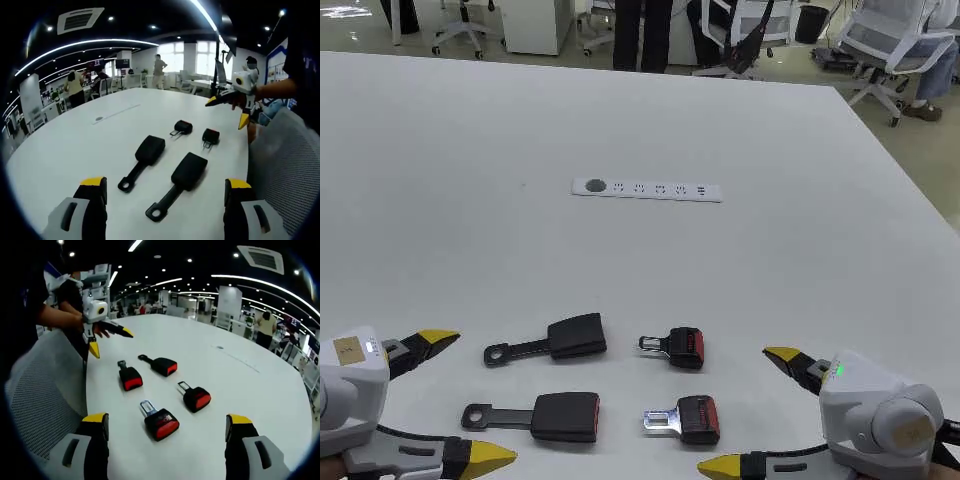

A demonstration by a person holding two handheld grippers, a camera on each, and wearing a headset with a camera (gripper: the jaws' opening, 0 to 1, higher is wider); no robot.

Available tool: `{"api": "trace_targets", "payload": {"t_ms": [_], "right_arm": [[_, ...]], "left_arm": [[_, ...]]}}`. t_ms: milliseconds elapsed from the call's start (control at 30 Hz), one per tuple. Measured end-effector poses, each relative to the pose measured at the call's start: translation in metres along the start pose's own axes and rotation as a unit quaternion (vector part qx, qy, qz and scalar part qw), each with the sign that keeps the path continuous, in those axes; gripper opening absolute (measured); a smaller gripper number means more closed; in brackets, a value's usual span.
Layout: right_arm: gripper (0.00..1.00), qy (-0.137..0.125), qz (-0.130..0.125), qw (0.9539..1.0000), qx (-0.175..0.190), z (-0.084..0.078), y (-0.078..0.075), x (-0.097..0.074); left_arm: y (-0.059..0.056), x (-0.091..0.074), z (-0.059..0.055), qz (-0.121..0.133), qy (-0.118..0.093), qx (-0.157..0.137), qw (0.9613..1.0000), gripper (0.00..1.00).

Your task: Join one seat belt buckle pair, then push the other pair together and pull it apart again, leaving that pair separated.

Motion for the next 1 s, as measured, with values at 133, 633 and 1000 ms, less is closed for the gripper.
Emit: {"api": "trace_targets", "payload": {"t_ms": [133,633,1000], "right_arm": [[0.99,0.000,-0.001,1.0000,0.000,0.0001,0.0000,-0.0006],[0.99,-0.001,-0.001,1.0000,-0.003,0.0012,-0.0003,-0.0017],[0.99,0.000,-0.001,1.0000,-0.004,0.0006,0.0010,-0.0038]], "left_arm": [[-0.0025,0.0003,0.0017,-0.001,0.000,0.001,1.0000,1.00],[-0.0028,0.0001,0.0020,-0.002,-0.001,0.001,1.0000,1.00],[-0.0102,-0.0006,0.0074,-0.003,0.000,0.004,1.0000,1.00]]}}
Point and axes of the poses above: the centre of the closed fingertips' face, and the gripper's own axes: x roughly forward along the fingers, y roughly to its left, z roughly out of its top, the point moved 2 cm from there along -x, roughly backward along the fingers, and after that the axes turned 6 degrees about y, right-handed, at the moved point
